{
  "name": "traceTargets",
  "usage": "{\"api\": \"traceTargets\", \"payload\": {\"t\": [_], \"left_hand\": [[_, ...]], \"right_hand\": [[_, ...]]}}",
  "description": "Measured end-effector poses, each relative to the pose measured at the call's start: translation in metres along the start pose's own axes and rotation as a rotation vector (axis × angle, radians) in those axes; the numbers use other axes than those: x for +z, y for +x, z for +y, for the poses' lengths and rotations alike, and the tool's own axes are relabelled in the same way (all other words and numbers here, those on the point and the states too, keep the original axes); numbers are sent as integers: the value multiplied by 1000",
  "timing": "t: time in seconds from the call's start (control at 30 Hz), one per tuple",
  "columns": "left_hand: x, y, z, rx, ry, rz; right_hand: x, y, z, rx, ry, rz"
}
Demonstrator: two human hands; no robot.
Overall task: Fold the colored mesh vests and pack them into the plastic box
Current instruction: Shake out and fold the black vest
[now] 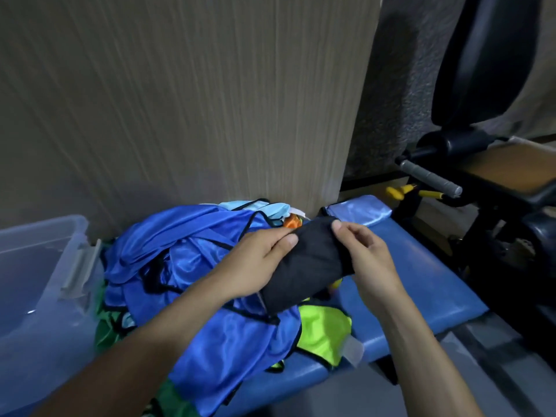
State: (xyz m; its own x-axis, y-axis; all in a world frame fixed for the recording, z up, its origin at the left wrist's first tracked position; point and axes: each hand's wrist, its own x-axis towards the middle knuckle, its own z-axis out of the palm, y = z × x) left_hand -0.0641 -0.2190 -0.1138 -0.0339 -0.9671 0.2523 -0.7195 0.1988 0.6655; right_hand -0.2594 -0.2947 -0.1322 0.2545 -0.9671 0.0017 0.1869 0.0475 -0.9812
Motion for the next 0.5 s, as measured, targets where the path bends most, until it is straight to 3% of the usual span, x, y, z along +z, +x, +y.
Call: {"api": "traceTargets", "payload": {"t": [0.1,0.23,0.4,0.5], "left_hand": [[19,56,1,-25,29,7],[48,128,4,-81,-80,20],[80,199,-12,-215,-179,-42],[91,223,-16,-236,-106,-96]], "right_hand": [[-14,18,3,218,189,45],[-27,46,6,217,427,169],[-37,82,18,151,271,255],[-42,110,33,114,158,320]]}}
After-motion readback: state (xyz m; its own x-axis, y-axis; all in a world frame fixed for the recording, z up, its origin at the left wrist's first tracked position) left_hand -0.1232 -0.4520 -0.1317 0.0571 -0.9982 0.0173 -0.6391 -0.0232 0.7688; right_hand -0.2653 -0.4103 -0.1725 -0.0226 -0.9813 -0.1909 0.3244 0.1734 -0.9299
